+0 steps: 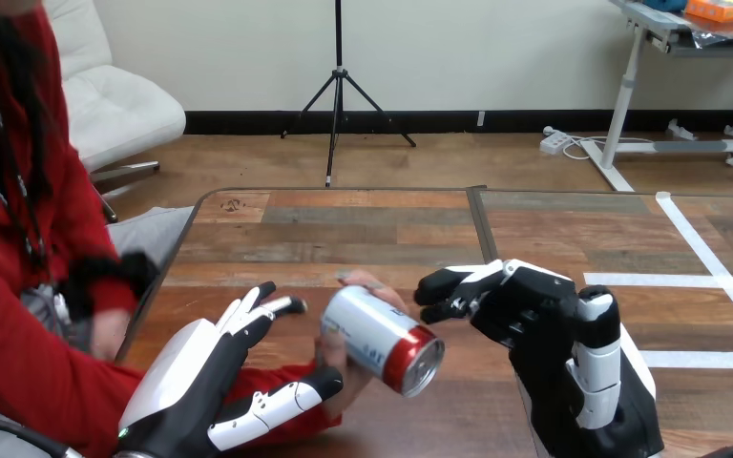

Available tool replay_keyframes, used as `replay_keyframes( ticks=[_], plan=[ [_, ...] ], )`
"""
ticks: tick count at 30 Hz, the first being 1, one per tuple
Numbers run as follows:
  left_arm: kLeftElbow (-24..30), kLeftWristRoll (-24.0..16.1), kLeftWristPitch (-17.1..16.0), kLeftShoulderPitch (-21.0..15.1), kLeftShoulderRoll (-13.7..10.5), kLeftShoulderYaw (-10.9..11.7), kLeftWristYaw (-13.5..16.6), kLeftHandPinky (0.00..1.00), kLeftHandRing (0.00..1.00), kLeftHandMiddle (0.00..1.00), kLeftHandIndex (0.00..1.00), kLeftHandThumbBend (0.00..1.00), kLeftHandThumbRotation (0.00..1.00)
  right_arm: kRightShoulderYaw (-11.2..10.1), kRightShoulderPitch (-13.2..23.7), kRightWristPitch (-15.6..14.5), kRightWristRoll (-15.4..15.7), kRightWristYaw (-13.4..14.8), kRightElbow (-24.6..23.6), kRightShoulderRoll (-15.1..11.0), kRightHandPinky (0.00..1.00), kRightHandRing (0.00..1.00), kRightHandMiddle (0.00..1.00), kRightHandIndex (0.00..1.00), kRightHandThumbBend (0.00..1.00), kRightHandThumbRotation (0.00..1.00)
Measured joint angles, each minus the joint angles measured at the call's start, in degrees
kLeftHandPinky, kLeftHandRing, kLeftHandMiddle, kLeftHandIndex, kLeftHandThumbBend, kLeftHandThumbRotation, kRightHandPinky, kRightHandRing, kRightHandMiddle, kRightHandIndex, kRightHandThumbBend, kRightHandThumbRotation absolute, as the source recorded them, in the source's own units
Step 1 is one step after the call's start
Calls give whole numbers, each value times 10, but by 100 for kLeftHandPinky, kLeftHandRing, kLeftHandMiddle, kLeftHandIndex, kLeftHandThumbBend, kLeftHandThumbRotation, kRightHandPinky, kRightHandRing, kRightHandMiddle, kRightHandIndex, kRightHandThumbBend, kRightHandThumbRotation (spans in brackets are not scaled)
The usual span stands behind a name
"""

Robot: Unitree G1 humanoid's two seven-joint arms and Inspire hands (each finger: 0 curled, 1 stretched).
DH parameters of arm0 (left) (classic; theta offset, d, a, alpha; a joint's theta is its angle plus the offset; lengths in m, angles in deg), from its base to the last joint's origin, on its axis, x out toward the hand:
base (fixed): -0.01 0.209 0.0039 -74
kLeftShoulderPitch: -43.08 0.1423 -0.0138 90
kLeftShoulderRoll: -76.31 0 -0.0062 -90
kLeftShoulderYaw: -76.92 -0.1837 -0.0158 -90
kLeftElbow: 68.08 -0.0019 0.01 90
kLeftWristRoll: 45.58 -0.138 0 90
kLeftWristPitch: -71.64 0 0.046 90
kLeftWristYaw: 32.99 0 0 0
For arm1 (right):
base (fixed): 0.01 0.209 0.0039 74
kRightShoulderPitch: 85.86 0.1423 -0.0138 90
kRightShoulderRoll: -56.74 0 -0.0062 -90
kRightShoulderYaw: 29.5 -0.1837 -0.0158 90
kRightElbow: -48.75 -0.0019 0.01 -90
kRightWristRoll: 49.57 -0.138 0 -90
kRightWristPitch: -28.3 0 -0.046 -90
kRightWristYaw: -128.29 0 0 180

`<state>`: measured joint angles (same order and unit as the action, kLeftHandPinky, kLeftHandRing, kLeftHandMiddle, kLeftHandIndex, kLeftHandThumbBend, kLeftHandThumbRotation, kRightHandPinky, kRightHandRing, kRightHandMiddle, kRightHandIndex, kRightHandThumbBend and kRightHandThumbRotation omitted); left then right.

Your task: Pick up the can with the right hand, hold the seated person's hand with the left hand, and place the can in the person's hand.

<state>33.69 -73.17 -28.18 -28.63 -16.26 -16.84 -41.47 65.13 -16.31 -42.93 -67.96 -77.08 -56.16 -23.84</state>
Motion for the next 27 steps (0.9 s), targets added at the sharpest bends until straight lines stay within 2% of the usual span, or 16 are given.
replay_keyframes(
  ticks=[14,27],
  plan=[
    [-1,-2,6,-4,0,-2,-2,100,100,100,71,83,100,1,0,0,-15,1,-16,0,57,61,60,41,89,100],
    [-1,-38,19,-21,-1,-2,2,100,100,100,72,87,100,1,0,0,-17,5,-16,0,56,60,60,40,89,100]
  ],
)
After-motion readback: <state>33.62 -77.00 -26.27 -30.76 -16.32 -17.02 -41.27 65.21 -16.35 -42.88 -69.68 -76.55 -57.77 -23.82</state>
